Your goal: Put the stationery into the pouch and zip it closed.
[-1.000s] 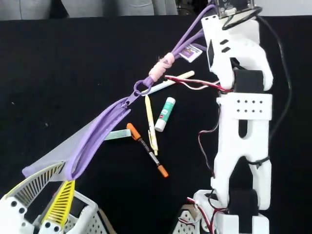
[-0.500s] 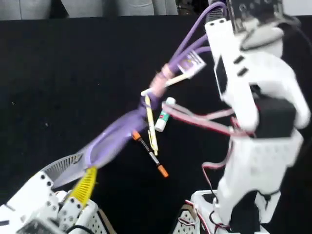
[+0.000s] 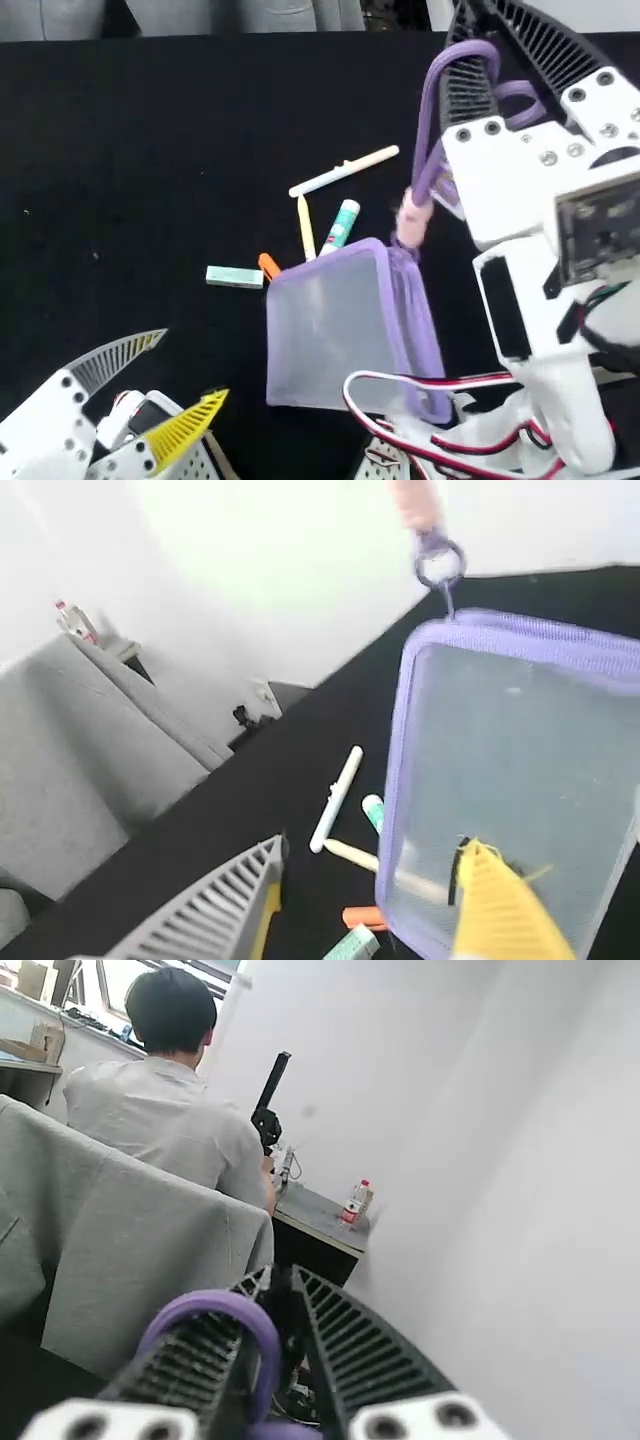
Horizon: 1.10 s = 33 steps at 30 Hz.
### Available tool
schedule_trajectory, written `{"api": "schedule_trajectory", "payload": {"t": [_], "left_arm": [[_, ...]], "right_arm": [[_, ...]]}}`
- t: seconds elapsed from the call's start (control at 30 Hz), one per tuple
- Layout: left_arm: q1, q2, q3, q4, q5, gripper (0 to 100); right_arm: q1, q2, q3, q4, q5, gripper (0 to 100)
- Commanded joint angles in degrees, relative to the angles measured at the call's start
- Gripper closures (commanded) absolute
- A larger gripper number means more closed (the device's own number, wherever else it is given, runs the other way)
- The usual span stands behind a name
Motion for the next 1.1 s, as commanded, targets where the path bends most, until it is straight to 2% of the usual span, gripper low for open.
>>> {"api": "schedule_trajectory", "payload": {"t": [0.0, 0.17, 0.4, 0.53, 0.63, 0.83, 0.93, 1.07], "left_arm": [[0.6, 0.2, -2.2, 0.0, 0.5, 72], [0.6, 0.2, -2.0, 0.0, 0.5, 72], [0.7, 0.2, 5.8, -0.1, 0.6, 72], [-0.5, 0.1, 12.3, -3.4, 0.6, 72], [-5.8, 0.1, 18.7, -8.8, 2.6, 74], [-18.7, 0.1, 37.3, -26.2, 4.3, 76], [-21.7, 0.1, 45.7, -33.7, 4.2, 76], [-22.5, 0.1, 52.6, -38.8, 4.5, 76]], "right_arm": [[-0.5, -0.5, -2.6, -0.3, 3.0, 98.7], [0.4, -0.4, -8.2, -0.5, 5.4, 98.7], [9.7, 0.0, -12.2, -1.1, 5.4, 98.7], [15.5, 0.0, -12.1, -1.2, 5.2, 98.7], [19.4, 0.0, -11.8, -0.4, 5.0, 98.7], [25.3, 0.0, -1.3, 1.8, 4.9, 98.7], [26.9, -0.1, 4.3, 1.5, 4.9, 98.8], [27.3, -0.5, 8.0, 1.8, 4.9, 98.8]]}}
